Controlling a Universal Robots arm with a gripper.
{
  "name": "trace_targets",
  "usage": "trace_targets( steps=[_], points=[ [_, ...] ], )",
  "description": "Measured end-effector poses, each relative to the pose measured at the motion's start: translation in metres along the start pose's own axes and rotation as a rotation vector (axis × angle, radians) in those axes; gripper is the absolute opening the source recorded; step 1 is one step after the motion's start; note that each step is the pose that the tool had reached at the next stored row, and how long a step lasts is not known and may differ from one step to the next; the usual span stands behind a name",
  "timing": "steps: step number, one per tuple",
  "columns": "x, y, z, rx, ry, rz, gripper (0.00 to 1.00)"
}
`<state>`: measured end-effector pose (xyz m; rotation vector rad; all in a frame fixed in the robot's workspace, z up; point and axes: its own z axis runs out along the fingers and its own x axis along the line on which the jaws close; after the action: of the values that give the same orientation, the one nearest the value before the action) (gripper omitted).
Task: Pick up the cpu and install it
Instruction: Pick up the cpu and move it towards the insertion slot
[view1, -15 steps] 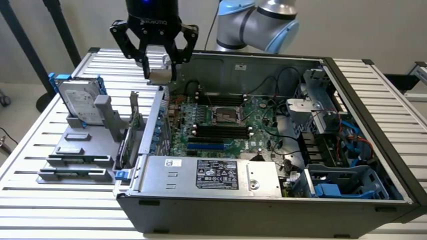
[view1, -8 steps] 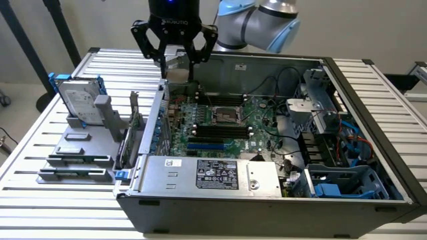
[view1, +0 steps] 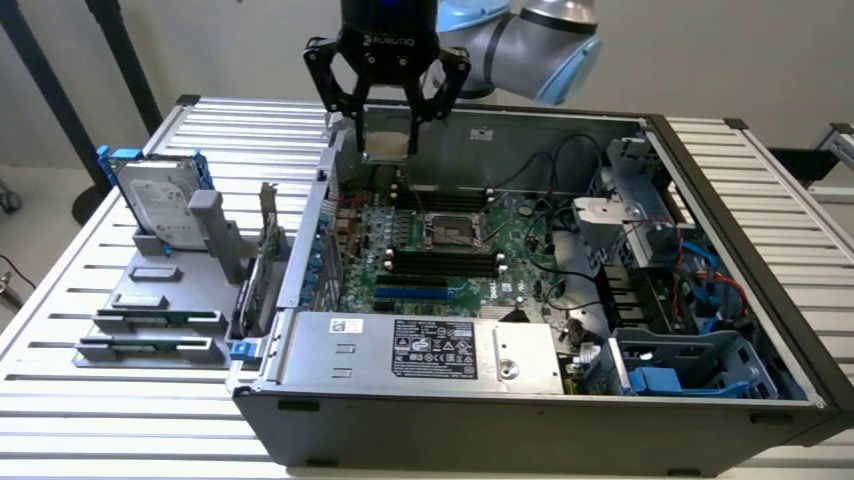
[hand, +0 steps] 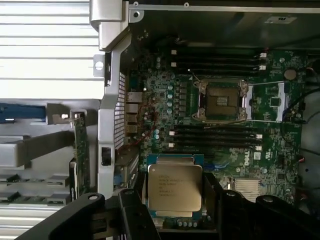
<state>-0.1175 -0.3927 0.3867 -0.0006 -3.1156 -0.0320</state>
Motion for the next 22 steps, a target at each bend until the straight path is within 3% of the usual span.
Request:
trace_targets(
  steps=[10, 22],
  points=[
    [-0.031, 0.0241, 0.0159, 0.0001, 0.0, 0.0, 0.55],
    [-0.054, 0.0599, 0.0379, 0.0, 0.0, 0.0, 0.55]
  ],
)
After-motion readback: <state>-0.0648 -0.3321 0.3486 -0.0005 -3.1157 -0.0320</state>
